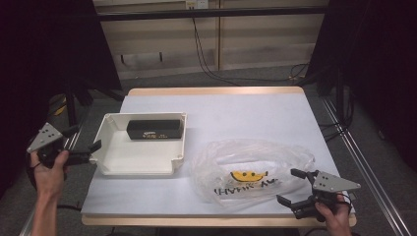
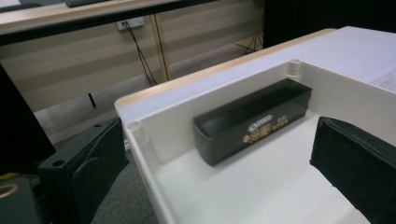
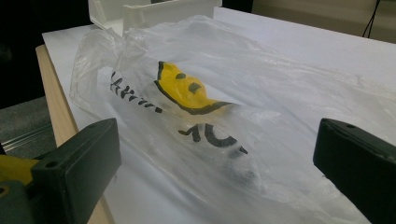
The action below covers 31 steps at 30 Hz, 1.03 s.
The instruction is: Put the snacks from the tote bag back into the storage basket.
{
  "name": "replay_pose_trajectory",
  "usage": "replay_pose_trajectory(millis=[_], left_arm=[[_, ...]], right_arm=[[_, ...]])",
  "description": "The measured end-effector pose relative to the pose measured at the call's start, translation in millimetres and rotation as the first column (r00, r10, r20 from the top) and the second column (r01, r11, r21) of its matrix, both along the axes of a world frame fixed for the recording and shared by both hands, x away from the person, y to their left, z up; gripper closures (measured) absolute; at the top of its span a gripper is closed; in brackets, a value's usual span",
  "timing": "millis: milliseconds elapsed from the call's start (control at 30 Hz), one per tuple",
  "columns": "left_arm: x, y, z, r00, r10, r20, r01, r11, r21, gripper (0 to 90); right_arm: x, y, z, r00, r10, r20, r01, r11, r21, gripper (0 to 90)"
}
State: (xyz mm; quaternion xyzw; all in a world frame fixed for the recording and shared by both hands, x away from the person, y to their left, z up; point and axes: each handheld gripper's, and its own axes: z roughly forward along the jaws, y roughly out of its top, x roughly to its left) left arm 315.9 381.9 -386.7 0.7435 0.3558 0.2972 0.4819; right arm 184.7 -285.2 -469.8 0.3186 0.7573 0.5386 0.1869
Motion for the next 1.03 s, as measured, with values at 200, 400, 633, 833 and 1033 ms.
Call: replay_pose_trajectory(millis=[200,400,633,833,1033], left_arm=[[-23.3,-39.4,-13.2,0.9982,0.056,-0.023,-0.057,0.9968,-0.056,2.9],[-37.7,-82.3,-28.2,0.9988,0.006,-0.049,-0.007,0.9998,-0.021,3.0],[-55.2,-114.8,-37.9,0.9966,-0.021,-0.079,0.016,0.9977,-0.065,2.9],[-70.4,-138.2,-51.1,0.9943,-0.076,-0.074,0.074,0.9967,-0.033,2.6],[-72.1,-142.0,-65.6,0.9916,-0.075,-0.105,0.072,0.9968,-0.036,2.3]], right_arm=[[-1.4,-1.5,1.3,0.9999,-0.007,0.008,0.007,1.0000,0.001,0.3],[-2.7,-5.9,2.9,0.9994,-0.030,0.017,0.029,0.9995,0.014,0.3],[-3.1,-8.8,3.6,0.9987,-0.043,0.026,0.043,0.9989,0.021,0.3],[-3.9,-10.9,4.8,0.9978,-0.059,0.028,0.058,0.9979,0.028,0.3],[-4.4,-12.0,6.6,0.9973,-0.064,0.035,0.063,0.9975,0.033,0.4]])
